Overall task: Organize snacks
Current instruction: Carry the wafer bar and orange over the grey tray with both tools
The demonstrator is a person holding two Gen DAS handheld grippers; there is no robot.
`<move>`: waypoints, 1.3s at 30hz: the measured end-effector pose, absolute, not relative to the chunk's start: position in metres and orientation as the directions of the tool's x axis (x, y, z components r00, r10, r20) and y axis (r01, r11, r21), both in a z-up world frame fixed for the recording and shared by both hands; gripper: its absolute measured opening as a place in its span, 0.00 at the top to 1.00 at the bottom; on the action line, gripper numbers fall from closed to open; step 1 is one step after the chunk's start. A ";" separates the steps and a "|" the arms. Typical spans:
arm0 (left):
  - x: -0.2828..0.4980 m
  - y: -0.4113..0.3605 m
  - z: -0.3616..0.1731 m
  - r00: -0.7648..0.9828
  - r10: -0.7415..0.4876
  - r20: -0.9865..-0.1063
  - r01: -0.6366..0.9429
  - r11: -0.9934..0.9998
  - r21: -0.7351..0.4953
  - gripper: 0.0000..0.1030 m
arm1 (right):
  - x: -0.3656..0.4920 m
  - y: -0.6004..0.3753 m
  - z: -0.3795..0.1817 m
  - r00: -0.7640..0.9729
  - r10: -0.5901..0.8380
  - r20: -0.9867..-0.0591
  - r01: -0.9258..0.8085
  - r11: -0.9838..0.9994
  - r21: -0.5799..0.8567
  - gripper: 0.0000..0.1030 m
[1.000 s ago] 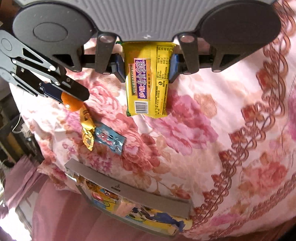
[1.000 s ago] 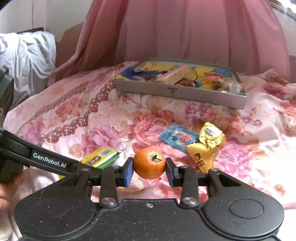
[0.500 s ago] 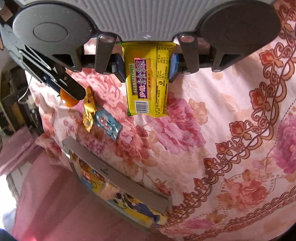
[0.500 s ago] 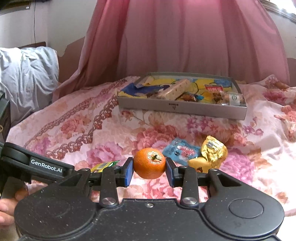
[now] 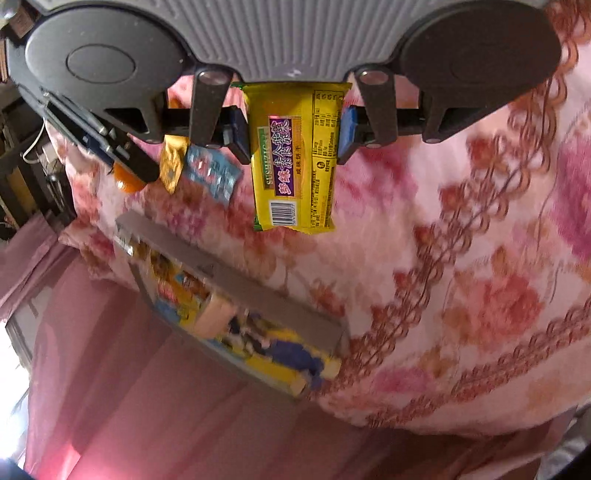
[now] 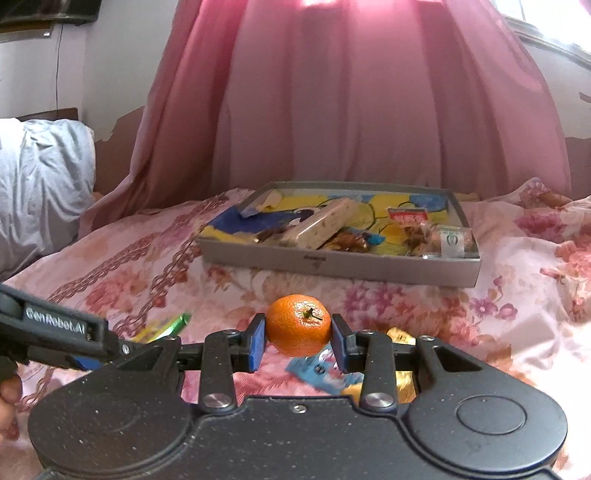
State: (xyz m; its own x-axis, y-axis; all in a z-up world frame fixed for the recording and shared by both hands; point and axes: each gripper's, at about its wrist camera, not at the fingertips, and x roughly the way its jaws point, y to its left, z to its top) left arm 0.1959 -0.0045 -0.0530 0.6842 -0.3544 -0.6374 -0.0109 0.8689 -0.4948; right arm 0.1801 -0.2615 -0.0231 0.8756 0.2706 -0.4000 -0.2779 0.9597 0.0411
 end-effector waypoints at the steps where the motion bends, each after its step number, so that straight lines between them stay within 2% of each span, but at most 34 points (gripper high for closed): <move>1: 0.200 -0.005 -0.049 0.694 -0.350 -0.629 -0.007 0.871 -0.492 0.50 | 0.184 -0.262 -0.023 0.880 0.269 -0.392 -0.277 0.960 0.035 0.63; 16: 0.288 -0.026 0.000 0.799 -0.334 -0.500 0.045 0.863 -0.504 0.50 | 0.246 -0.280 -0.024 0.916 0.225 -0.332 -0.214 0.974 0.069 0.63; 22: 0.332 -0.051 0.012 0.840 -0.301 -0.451 0.084 0.894 -0.440 0.50 | 0.274 -0.285 -0.024 0.932 0.195 -0.307 -0.192 0.981 0.038 0.63; 34: 0.395 -0.084 -0.001 0.854 -0.191 -0.484 0.034 0.949 -0.315 0.50 | 0.318 -0.294 -0.028 0.947 0.143 -0.286 -0.155 0.988 -0.020 0.63; 39: 0.405 -0.086 -0.010 0.843 -0.166 -0.512 0.024 0.962 -0.273 0.50 | 0.332 -0.295 -0.033 0.942 0.141 -0.306 -0.148 0.989 0.002 0.63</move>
